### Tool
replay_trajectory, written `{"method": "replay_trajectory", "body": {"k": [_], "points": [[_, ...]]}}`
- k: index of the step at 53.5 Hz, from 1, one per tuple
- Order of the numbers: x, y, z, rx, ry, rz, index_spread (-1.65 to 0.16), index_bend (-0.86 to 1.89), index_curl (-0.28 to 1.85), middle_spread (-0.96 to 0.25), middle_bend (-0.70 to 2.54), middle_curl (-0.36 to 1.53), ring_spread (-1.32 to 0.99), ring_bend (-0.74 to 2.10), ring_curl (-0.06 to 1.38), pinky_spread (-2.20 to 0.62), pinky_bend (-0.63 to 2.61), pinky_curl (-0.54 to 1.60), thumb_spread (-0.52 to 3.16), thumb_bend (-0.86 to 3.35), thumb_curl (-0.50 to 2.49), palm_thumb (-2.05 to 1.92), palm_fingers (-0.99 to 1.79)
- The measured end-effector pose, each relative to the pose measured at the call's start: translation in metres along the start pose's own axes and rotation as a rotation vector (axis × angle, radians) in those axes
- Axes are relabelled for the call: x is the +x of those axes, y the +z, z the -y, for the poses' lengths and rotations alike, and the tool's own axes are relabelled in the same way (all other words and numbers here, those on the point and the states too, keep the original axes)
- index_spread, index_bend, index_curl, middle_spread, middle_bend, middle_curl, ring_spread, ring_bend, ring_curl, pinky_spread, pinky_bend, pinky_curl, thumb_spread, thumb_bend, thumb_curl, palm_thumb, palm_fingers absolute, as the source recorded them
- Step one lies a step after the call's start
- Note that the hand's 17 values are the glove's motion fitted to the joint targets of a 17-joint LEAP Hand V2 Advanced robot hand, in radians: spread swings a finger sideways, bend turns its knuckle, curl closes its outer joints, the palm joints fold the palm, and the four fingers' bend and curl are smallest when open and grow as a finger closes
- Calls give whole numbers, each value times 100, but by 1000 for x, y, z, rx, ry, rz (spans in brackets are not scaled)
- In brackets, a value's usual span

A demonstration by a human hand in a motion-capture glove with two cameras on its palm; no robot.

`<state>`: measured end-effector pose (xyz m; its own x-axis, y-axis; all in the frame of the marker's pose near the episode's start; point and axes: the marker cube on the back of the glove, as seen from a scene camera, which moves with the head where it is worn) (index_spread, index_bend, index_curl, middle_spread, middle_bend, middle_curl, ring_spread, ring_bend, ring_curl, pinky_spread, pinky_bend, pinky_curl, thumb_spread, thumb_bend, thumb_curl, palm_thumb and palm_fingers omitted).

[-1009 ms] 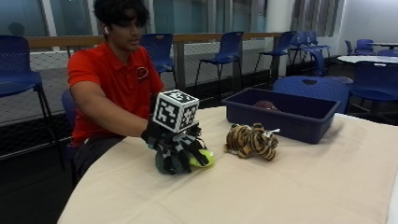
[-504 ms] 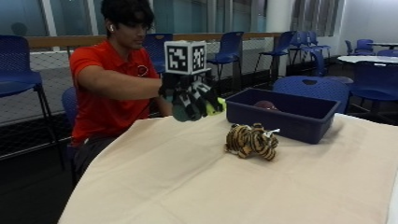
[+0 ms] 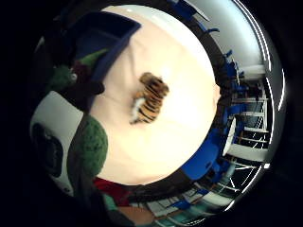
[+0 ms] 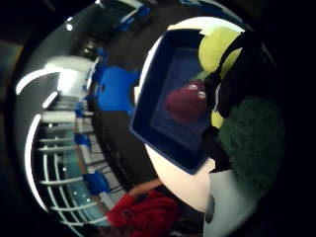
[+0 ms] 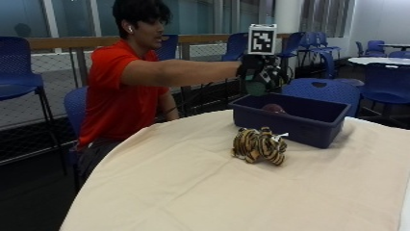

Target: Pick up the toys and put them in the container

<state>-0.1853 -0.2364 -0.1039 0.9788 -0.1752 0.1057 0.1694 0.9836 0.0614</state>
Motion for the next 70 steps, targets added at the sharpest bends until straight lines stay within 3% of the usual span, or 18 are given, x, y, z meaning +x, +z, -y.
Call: {"method": "replay_trajectory", "body": {"k": [7, 23, 28, 30, 31, 32, 35, 39, 44, 50, 58, 70], "points": [[-39, 17, 30, -5, -102, -192, -35, 78, 54, -32, 19, 32, -59, 81, 49, -42, 106, 38, 83, 18, 88, 67, 80], [-73, 4, 50, 62, -171, 21, -35, 79, 62, -32, 15, 33, -60, 78, 53, -42, 104, 40, 80, 17, 99, 65, 72], [-68, 20, 49, -17, -135, 51, -37, 77, 65, -28, 10, 30, -56, 73, 53, -38, 112, 42, 88, 17, 100, 63, 55], [-63, 25, 47, -49, -148, 64, -40, 74, 66, -24, 10, 29, -51, 71, 54, -30, 111, 43, 94, 15, 98, 58, 31], [-60, 27, 46, -64, -160, 71, -40, 70, 65, -21, 11, 29, -46, 64, 53, -25, 114, 44, 97, 11, 94, 53, 18], [-56, 30, 44, -77, -172, 75, -40, 74, 68, -22, 14, 29, -46, 69, 55, -25, 115, 45, 98, 13, 96, 55, 25], [-44, 35, 40, -99, -184, 82, -41, 55, 59, -14, 16, 29, -29, 39, 47, -14, 129, 48, 106, -7, 81, 26, -21], [-21, 33, 38, -76, -147, 129, -41, 33, 50, -8, 11, 27, -16, 19, 40, -4, 138, 46, 102, -15, 69, 0, -36], [30, 26, 32, -5, -69, 186, -41, 17, 43, -4, 8, 24, -6, 11, 32, 4, 139, 45, 97, -14, 59, -13, -35], [79, 28, 24, 17, 33, 90, -40, 13, 38, -3, 9, 22, 1, 10, 28, 10, 137, 43, 91, -15, 48, -20, -33], [141, 48, 13, -6, 160, -81, -39, 13, 34, -3, 10, 21, 5, 11, 24, 13, 133, 40, 88, -14, 37, -19, -32], [188, 95, 0, -107, 221, -145, -36, 8, 28, -3, 8, 18, 7, 13, 20, 15, 136, 39, 91, -10, 27, -13, -36]]}}
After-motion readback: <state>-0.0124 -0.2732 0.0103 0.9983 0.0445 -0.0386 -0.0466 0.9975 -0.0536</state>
